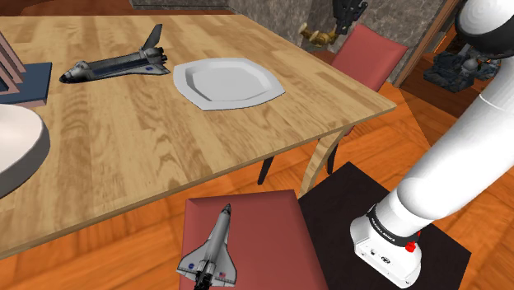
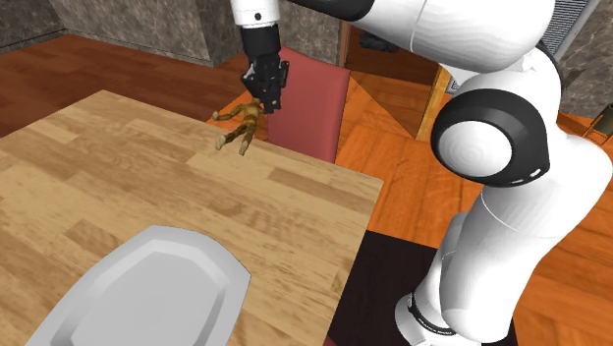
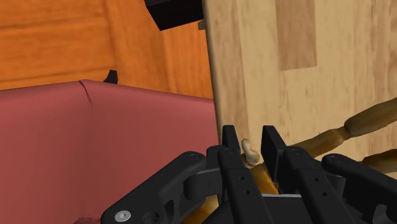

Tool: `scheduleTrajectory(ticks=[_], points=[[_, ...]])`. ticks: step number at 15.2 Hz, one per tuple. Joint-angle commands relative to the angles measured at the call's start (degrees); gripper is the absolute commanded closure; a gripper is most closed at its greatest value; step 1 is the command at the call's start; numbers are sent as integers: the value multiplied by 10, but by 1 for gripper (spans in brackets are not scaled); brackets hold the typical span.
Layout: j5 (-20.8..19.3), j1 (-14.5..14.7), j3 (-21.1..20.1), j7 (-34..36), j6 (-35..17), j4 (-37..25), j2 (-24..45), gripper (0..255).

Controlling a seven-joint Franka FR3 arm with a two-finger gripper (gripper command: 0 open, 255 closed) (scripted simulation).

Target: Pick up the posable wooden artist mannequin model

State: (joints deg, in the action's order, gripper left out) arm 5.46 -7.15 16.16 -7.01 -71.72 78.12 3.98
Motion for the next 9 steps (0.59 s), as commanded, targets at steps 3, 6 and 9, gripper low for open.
scheduleTrajectory(ticks=[3, 6, 9], points=[[6, -4, 2, -1, 41, -60, 19, 255], [13, -8, 4, -2, 73, -109, 38, 255], [15, -10, 5, -2, 86, -130, 46, 255]])
